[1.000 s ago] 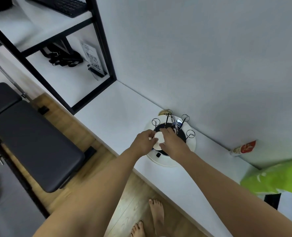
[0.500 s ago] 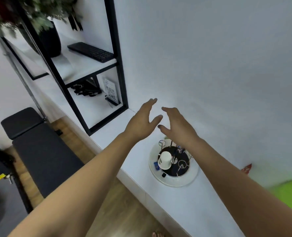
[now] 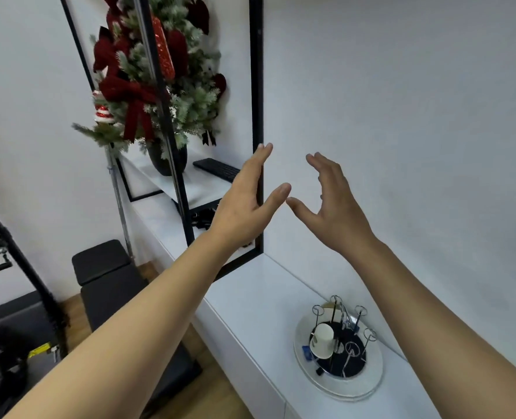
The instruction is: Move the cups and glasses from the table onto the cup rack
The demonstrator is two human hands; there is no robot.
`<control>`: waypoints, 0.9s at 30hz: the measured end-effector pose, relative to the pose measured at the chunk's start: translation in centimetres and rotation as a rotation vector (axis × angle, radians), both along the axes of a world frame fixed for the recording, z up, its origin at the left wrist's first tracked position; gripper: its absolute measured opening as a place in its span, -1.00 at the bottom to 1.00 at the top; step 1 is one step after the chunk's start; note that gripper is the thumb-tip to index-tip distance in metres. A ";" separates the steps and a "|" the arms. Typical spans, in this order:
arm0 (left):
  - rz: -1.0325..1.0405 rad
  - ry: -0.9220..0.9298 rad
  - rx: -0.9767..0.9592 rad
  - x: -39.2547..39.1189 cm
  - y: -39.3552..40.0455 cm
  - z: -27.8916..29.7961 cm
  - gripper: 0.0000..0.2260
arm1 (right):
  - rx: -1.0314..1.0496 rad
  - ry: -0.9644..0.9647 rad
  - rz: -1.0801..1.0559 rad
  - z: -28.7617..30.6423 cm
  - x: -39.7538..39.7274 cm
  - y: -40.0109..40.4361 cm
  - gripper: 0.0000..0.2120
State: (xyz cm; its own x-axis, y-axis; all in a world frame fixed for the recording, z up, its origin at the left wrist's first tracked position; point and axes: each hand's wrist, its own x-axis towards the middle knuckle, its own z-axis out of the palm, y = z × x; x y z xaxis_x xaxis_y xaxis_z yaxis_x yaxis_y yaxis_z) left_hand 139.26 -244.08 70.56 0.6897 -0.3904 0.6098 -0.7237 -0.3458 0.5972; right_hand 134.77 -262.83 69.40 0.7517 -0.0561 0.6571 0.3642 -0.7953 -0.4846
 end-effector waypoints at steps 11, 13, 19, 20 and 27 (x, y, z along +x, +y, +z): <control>0.419 -0.077 -0.070 -5.7 8.3 0.9 -0.51 | 0.150 0.038 0.403 1.0 -0.2 8.5 -0.47; 0.520 -0.067 -0.095 -7.8 10.2 0.4 -0.53 | 0.145 0.056 0.508 0.6 -0.7 10.7 -0.50; 0.813 0.031 -0.118 -17.9 15.9 -3.3 -0.58 | 0.084 0.135 0.818 -1.9 -5.0 18.1 -0.58; 0.868 0.044 -0.124 -20.2 17.1 -3.9 -0.58 | 0.082 0.152 0.876 -2.3 -6.2 19.7 -0.58; 1.282 0.083 -0.146 -38.4 25.6 -5.4 -0.63 | 0.068 0.218 1.262 -3.2 -18.6 32.4 -0.63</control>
